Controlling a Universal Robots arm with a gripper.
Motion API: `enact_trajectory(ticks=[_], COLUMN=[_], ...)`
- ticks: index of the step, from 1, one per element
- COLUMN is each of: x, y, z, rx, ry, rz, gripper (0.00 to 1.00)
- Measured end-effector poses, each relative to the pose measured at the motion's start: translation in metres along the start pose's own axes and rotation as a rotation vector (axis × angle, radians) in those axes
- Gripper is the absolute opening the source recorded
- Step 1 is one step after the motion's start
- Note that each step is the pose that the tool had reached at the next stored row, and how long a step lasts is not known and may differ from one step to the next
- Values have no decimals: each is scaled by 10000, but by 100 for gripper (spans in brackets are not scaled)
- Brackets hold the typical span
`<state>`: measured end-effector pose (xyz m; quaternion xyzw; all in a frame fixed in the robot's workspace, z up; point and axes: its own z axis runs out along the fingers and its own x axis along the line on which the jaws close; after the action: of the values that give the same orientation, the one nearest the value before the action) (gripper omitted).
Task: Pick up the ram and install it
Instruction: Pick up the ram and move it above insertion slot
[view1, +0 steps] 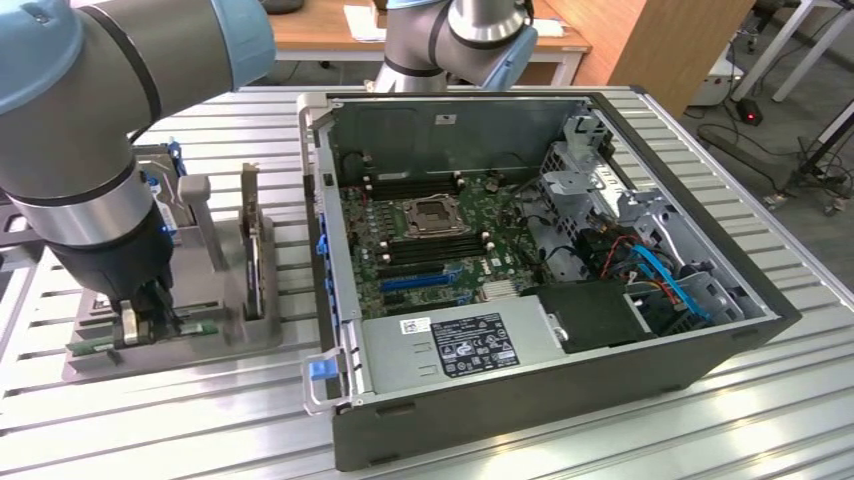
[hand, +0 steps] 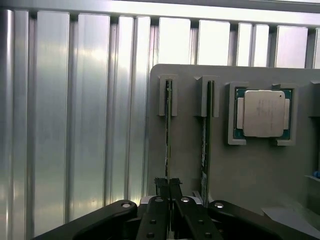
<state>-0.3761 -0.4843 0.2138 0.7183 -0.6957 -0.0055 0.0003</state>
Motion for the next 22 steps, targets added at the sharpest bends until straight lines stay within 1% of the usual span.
enact_trajectory(ticks=[11,22], x=[-1,-2], y=[0,2], z=[-100,-241], rx=[1,0], ry=[0,0], rz=[0,0], gripper=[11,11])
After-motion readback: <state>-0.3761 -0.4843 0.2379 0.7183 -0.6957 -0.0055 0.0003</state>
